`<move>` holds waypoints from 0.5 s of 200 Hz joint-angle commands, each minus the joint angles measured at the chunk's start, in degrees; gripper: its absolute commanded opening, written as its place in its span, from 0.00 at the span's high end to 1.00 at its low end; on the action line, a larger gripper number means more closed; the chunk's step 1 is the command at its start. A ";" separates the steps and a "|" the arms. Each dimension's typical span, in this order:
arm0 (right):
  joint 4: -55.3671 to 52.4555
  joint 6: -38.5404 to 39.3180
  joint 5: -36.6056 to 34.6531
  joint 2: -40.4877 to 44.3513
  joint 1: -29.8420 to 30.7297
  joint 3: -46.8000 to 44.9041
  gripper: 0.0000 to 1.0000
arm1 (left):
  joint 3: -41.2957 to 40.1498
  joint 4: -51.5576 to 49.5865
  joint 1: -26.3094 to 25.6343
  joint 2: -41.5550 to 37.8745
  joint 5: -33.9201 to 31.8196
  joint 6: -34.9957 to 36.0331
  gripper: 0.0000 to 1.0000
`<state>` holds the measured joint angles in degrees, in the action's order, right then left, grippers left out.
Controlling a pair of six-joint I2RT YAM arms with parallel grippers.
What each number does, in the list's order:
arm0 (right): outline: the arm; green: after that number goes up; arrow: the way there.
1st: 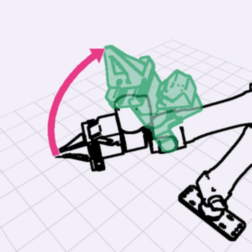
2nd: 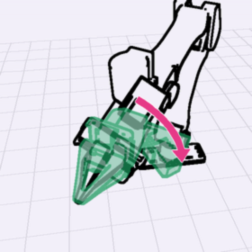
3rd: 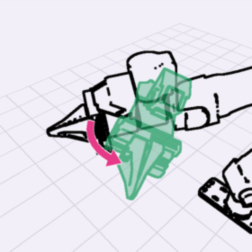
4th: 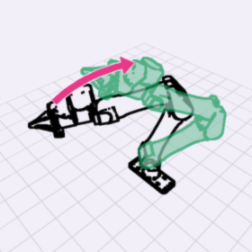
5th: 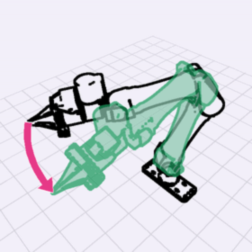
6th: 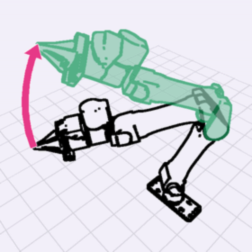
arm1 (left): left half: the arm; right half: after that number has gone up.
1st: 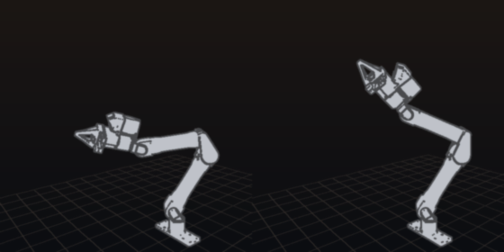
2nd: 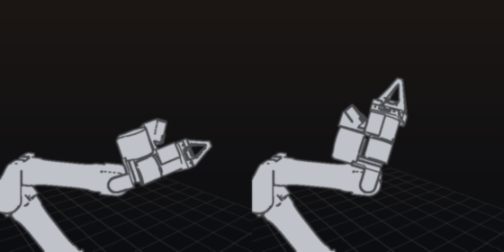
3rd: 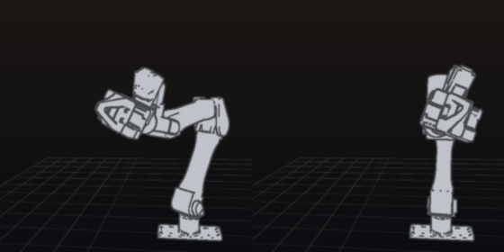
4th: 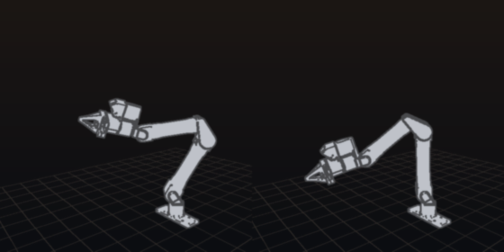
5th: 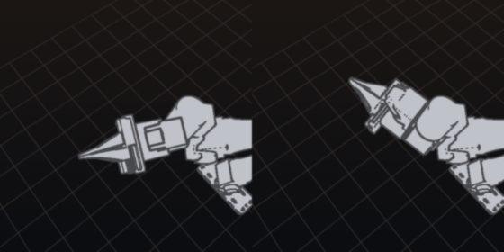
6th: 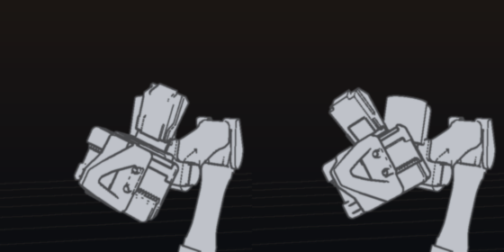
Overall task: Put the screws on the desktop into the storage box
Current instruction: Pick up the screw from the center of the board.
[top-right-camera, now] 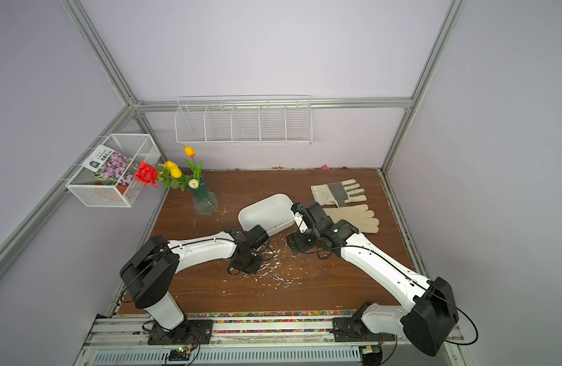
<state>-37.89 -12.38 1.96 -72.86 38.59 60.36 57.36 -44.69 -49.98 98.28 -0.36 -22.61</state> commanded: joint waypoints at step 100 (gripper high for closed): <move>-0.03 -0.01 -0.39 -1.24 -0.23 -0.68 0.10 | 3.60 -1.28 -0.47 -4.03 0.49 -1.15 0.92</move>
<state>-37.87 -12.38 1.93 -73.45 38.59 60.38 58.00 -45.21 -50.11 97.41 -0.34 -23.35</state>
